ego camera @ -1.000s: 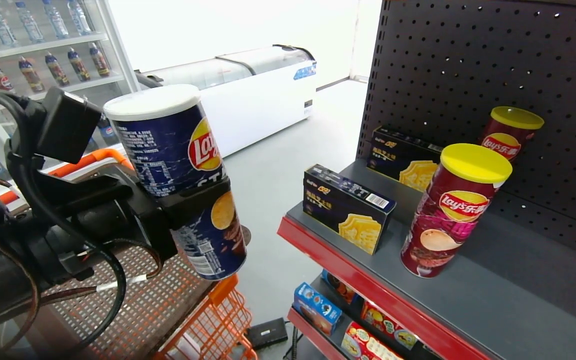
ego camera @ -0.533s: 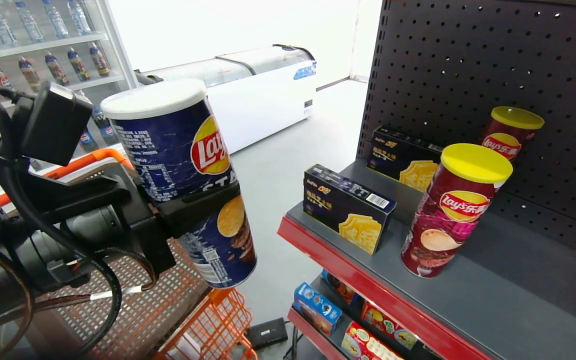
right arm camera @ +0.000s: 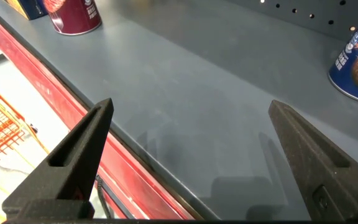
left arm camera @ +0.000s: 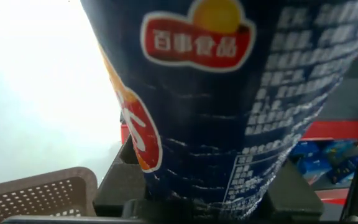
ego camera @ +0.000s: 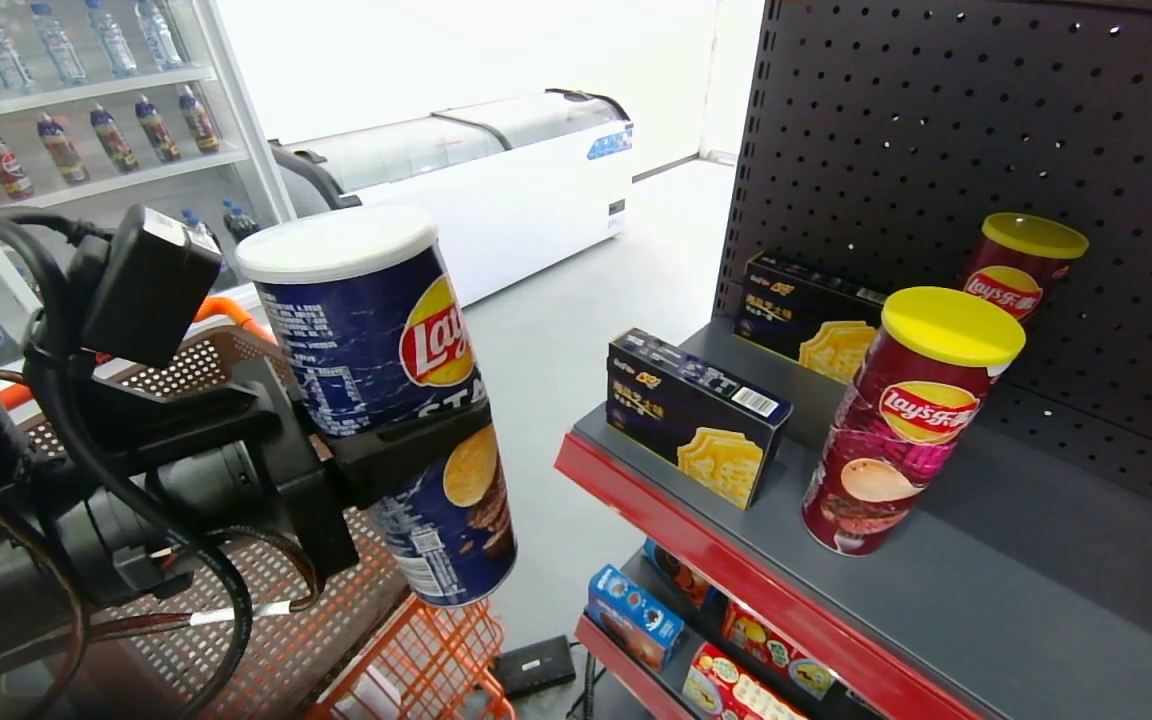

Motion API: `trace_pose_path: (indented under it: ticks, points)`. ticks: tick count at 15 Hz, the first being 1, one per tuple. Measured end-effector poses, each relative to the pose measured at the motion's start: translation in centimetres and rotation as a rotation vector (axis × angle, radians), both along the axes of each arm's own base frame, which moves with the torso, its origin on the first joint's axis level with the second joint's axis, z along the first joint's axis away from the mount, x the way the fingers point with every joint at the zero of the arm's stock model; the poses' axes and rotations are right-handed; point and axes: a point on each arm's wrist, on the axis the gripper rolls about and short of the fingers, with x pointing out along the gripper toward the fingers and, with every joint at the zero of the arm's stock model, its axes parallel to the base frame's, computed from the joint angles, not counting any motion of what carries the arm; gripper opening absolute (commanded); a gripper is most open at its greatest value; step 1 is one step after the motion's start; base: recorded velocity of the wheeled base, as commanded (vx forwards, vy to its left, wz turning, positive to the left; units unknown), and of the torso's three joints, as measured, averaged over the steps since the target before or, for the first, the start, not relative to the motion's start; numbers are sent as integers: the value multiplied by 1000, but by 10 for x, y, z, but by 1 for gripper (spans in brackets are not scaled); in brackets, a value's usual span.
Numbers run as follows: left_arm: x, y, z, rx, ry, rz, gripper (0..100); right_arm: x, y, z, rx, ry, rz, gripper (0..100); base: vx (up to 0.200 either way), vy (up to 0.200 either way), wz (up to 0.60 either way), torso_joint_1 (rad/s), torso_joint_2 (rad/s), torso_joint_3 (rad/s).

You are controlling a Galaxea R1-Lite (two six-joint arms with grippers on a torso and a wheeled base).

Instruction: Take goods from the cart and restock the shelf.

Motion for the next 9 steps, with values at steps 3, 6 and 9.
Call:
trace_pose_path:
  ticks: [3, 6, 9]
  points:
    - [0, -6, -4, 12, 15, -39, 0, 0, 0, 0, -1, 1, 0, 100, 0, 0, 0, 0, 0, 0]
    - [-5, -14, -6, 19, 22, -81, 0, 0, 0, 0, -1, 1, 0, 100, 0, 0, 0, 0, 0, 0]
    - [-9, -17, -12, 37, 27, -102, 0, 0, 0, 0, 0, 1, 1, 100, 0, 0, 0, 0, 0, 0]
